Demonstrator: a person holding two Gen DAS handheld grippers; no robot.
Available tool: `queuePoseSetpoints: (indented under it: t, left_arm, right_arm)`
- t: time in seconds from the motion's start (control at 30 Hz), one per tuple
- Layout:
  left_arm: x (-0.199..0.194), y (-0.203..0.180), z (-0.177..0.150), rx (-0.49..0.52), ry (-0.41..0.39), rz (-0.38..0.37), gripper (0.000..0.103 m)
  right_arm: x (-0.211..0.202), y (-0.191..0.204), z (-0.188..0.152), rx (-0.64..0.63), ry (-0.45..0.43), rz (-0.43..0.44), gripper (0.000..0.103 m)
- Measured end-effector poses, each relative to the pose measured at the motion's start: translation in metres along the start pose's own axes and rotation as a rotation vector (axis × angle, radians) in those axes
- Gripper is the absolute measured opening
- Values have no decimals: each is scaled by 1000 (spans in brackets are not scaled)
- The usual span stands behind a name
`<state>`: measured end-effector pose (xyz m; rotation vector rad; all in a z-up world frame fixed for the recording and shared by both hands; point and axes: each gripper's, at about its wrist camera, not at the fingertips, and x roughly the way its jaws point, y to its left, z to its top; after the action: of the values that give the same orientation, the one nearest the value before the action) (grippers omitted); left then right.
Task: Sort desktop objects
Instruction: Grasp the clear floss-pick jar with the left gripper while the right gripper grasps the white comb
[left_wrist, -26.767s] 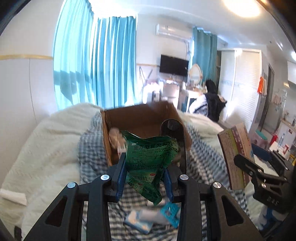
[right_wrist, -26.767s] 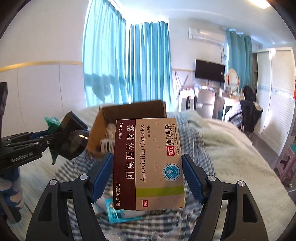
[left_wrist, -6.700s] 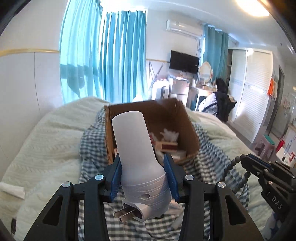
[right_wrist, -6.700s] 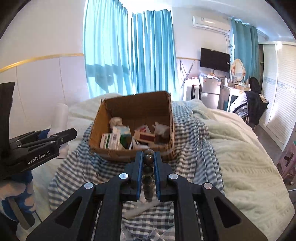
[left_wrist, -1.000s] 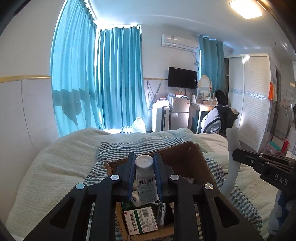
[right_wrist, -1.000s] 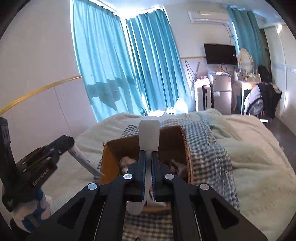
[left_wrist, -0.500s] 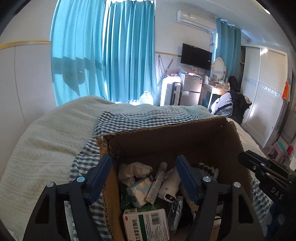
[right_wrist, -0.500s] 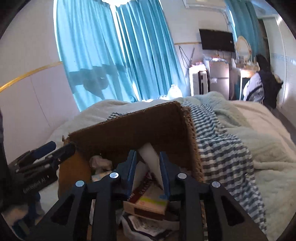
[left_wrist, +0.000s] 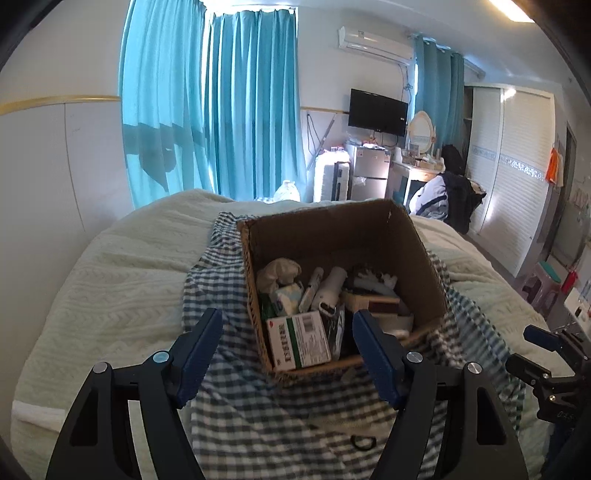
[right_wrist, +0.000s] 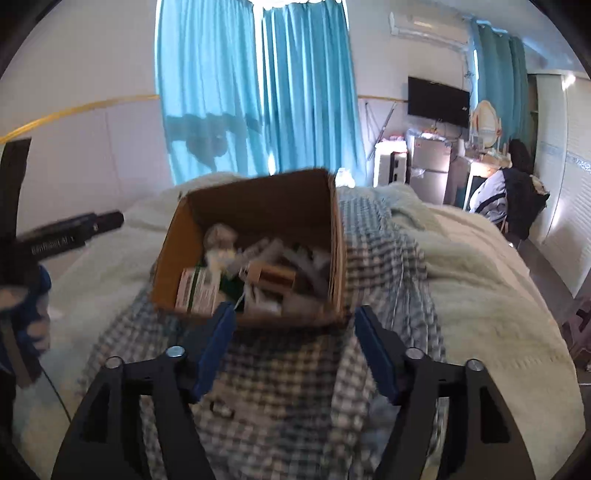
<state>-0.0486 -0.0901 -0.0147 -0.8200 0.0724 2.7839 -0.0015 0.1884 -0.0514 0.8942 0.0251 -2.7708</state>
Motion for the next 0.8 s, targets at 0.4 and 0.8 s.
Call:
queuePoseSetpoints:
  t: [0.4, 0.8]
  left_arm:
    - [3, -65, -165, 28, 356, -155, 76]
    - [37, -123, -220, 190, 535, -282, 80]
  right_arm:
    - [32, 6, -33, -130, 160, 56, 44]
    - [133, 25, -65, -295, 390, 157, 44]
